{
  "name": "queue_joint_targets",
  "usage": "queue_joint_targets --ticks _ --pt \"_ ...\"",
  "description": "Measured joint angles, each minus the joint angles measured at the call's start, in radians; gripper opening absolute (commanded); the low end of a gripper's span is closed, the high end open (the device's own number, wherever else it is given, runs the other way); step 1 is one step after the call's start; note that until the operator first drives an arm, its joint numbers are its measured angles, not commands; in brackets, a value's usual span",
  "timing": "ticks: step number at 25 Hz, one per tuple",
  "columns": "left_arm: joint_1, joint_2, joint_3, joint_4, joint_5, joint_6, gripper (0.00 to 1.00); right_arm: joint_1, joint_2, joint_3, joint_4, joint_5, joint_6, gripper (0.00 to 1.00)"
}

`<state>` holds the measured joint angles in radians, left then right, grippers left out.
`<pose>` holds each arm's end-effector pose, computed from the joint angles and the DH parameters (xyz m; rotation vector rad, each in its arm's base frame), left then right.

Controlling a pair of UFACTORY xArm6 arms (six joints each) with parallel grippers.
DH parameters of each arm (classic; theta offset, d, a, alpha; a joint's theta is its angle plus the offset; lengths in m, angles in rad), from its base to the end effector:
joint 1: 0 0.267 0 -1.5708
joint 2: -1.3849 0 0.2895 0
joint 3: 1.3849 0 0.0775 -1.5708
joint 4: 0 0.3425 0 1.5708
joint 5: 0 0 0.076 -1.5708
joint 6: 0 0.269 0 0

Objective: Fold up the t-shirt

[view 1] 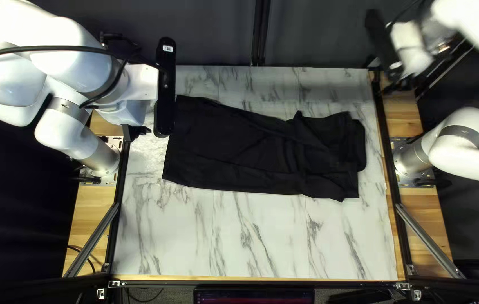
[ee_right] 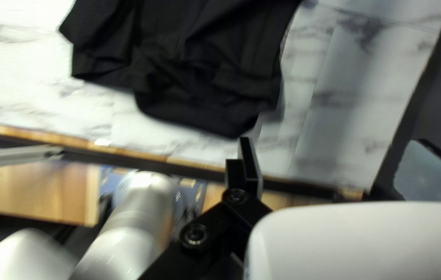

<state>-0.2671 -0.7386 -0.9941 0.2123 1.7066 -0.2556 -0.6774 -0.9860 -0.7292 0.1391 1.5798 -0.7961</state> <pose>0.2619 -0.0112 0.3843 -2.9431 -0.0296 -0.1172 0.2037 -0.1159 0.3410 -3.1085 -0.2014 -0.3021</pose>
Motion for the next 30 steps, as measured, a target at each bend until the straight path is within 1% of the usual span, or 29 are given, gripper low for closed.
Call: queue_joint_targets --ticks 19,21,24,26,27,28,29,30 --pt "0.0 0.0 0.0 0.0 0.0 0.0 1.0 0.0 -0.001 -0.001 0.0 0.002 0.001 1.0" --pt "0.012 -0.001 0.016 -0.005 -0.015 0.01 1.0 0.0 -0.001 -0.001 0.0 0.002 0.001 1.0" --pt "0.073 0.0 0.111 -0.019 -0.144 0.099 1.0 0.0 -0.001 -0.001 0.0 0.002 0.001 1.0" --pt "0.137 -0.003 0.221 -0.026 -0.288 0.206 1.0 0.0 -0.001 -0.001 0.0 0.002 0.001 1.0" --pt "0.163 -0.005 0.265 -0.028 -0.341 0.247 1.0 0.0 -0.001 -0.001 0.0 0.002 0.001 1.0" --pt "0.203 -0.006 0.322 -0.032 -0.422 0.311 1.0 0.0 -0.001 -0.001 0.0 0.002 0.001 1.0" --pt "0.23 -0.002 0.356 -0.032 -0.473 0.351 1.0 0.0 -0.001 -0.001 0.0 0.002 0.001 1.0" --pt "0.269 0.014 0.4 -0.03 -0.553 0.408 1.0 0.0 -0.001 -0.001 0.0 0.002 0.001 1.0"
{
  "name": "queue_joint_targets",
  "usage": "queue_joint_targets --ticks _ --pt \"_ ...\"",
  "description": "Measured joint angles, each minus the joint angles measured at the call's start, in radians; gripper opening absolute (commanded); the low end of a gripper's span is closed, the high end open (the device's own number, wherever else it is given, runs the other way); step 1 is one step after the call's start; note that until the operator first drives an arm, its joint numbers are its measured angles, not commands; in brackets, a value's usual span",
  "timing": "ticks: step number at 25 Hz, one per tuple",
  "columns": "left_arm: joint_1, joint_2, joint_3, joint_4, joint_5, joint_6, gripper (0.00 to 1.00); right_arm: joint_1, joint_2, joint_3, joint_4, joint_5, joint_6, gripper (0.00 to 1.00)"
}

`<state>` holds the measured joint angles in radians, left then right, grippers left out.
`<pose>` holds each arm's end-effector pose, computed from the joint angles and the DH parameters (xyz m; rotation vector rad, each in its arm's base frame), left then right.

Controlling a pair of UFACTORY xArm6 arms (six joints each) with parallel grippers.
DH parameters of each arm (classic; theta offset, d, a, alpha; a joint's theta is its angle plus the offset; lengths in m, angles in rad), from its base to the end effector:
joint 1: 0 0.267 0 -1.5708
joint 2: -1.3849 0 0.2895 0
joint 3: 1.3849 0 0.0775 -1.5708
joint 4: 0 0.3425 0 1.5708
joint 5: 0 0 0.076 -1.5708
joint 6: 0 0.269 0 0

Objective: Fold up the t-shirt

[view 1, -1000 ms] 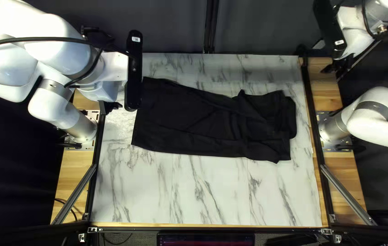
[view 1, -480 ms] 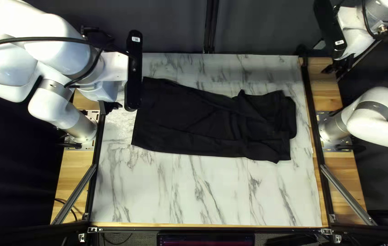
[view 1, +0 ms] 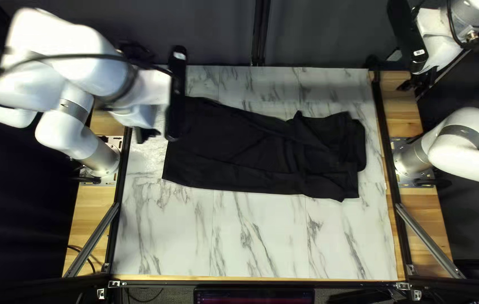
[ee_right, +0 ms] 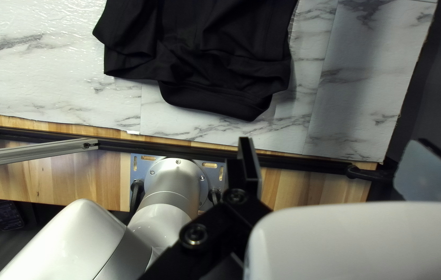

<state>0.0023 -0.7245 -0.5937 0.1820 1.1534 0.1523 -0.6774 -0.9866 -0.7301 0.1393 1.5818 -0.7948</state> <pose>0.3224 0.0397 0.2555 -2.9329 0.3094 -0.2230 0.2034 -0.1155 0.3413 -3.1081 -0.1997 -0.3017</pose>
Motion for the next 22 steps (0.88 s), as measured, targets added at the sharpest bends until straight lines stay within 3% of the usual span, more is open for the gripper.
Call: queue_joint_targets --ticks 3,5,9,13,22 --pt "0.088 0.11 0.072 0.029 -0.187 0.106 1.0 0.0 0.0 0.0 0.0 0.0 0.0 1.0" --pt "0.146 0.243 0.089 0.07 -0.304 0.164 1.0 0.0 0.0 0.0 0.0 0.0 0.0 1.0" --pt "0.261 0.485 0.038 0.117 -0.44 0.268 1.0 0.0 0.0 0.0 0.0 0.0 0.0 1.0" --pt "0.372 0.652 -0.051 0.105 -0.504 0.385 1.0 0.0 0.0 0.0 0.0 0.0 0.0 1.0" --pt "0.472 0.826 -0.168 -0.023 -0.515 0.545 1.0 0.0 0.0 0.0 0.0 0.0 0.0 1.0"
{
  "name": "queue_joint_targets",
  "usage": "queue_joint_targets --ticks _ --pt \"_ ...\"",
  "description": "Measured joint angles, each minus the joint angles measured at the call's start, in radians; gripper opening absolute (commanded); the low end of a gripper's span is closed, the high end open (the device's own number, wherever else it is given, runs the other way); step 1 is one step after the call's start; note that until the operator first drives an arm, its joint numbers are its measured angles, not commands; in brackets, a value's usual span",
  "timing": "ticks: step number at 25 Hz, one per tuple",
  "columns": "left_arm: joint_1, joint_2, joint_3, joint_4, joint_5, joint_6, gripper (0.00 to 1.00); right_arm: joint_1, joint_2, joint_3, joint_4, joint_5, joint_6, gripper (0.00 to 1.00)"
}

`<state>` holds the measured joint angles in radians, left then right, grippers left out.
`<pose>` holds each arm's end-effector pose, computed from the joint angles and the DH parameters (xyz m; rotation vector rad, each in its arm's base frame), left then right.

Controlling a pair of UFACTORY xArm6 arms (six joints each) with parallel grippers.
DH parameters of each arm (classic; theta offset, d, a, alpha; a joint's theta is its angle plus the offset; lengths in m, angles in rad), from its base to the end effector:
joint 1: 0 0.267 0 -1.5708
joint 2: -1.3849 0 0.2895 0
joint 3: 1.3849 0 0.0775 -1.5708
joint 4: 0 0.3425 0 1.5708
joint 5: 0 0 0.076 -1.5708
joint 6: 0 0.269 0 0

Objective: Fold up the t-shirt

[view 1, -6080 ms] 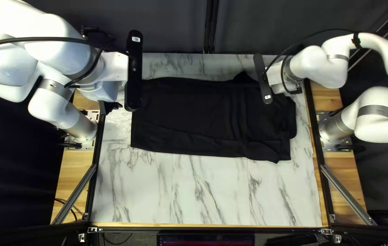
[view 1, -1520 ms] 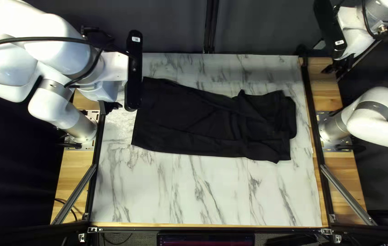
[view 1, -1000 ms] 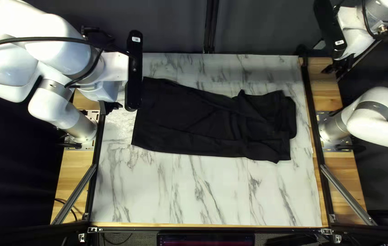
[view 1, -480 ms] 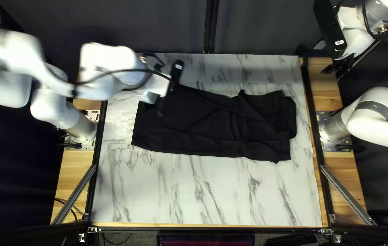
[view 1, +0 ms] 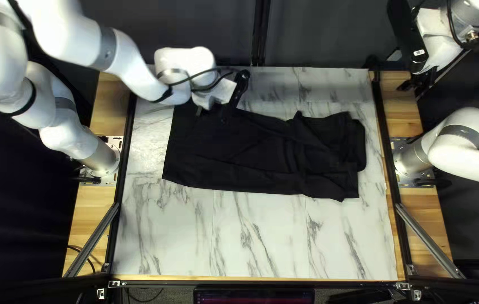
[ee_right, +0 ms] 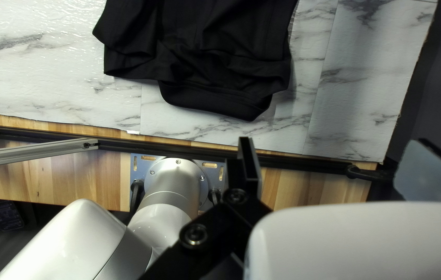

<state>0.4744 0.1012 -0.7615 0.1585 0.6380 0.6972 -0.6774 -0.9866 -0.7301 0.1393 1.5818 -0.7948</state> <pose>0.3809 0.2132 0.0552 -3.0027 0.5296 0.0525 0.2034 -0.1155 0.3413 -3.1081 -0.1997 -0.3017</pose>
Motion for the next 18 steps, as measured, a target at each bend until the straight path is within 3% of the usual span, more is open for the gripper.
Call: queue_joint_targets --ticks 3,4,6,7,8,10,18 --pt "0.001 0.039 -0.026 -0.021 0.003 0.012 1.0 0.0 0.0 0.0 0.0 0.0 0.0 1.0" --pt "0.001 0.048 -0.033 -0.026 0.004 0.014 0.91 0.0 0.0 0.0 0.0 0.0 0.0 1.0" --pt "-0.001 0.07 -0.047 -0.031 0.006 0.016 0.37 0.0 0.0 0.0 0.0 0.0 0.0 1.0" --pt "-0.002 0.079 -0.054 -0.032 0.006 0.017 0.31 0.0 0.0 0.0 0.0 0.0 0.0 1.0" --pt "-0.002 0.089 -0.059 -0.032 0.007 0.018 0.1 0.0 0.0 0.0 0.0 0.0 0.0 1.0" --pt "-0.002 0.102 -0.066 -0.033 0.008 0.02 0.0 0.0 0.0 0.0 0.0 0.0 0.0 1.0" --pt "0.001 0.1 -0.065 -0.021 0.032 0.012 0.0 0.0 0.0 0.0 0.0 0.0 0.0 1.0"
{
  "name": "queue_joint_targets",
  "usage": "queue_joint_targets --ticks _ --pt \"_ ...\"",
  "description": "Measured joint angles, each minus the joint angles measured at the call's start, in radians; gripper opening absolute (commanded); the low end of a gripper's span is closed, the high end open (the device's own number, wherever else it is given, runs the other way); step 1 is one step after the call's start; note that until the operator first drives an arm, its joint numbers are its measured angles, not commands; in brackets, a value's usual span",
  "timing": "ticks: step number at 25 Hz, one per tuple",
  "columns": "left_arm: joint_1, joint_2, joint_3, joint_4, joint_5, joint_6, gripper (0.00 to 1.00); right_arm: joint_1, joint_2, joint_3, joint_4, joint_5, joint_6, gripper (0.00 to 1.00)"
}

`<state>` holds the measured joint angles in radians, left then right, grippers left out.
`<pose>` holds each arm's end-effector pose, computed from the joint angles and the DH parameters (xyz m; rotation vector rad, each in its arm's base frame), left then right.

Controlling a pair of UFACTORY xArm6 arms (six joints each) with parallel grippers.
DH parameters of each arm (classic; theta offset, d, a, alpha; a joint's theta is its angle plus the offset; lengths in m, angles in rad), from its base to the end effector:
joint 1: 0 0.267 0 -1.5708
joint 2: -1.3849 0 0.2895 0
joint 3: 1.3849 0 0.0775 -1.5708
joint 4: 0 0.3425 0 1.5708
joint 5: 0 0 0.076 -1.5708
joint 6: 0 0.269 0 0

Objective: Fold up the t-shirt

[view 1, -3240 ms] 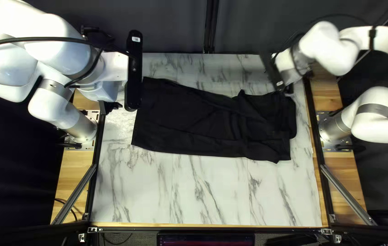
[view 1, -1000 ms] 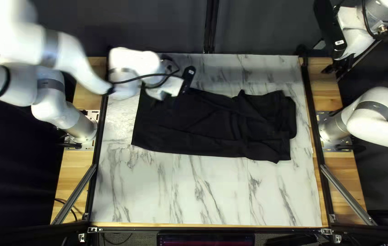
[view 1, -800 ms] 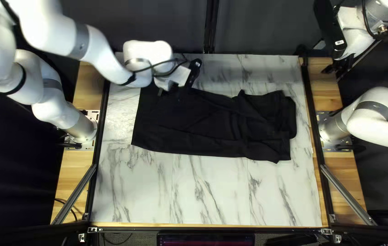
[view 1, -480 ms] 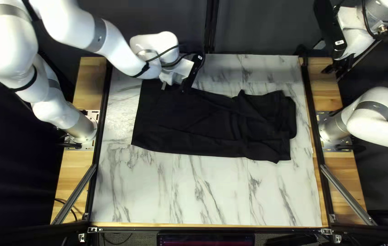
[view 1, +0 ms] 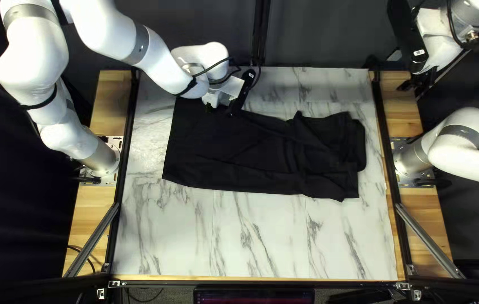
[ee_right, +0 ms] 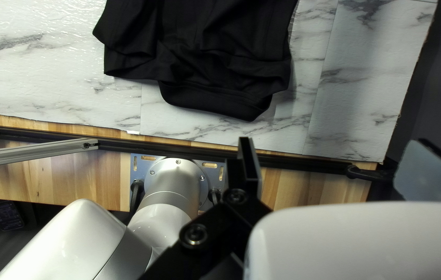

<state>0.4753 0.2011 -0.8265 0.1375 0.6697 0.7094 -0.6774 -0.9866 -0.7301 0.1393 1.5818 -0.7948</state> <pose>0.3822 0.2133 0.0313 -3.0492 0.5295 0.1285 0.2034 -0.1155 0.3413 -3.1081 -0.1997 -0.3017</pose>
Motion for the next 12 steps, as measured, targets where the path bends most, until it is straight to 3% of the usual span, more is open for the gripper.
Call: queue_joint_targets --ticks 6,12 --pt "-0.049 -0.099 0.037 0.04 0.056 -0.099 0.0 0.0 0.0 0.0 0.0 0.0 0.0 1.0" --pt "-0.184 -0.132 0.045 0.149 0.138 -0.386 0.0 0.0 0.0 0.0 0.0 0.0 0.0 1.0"
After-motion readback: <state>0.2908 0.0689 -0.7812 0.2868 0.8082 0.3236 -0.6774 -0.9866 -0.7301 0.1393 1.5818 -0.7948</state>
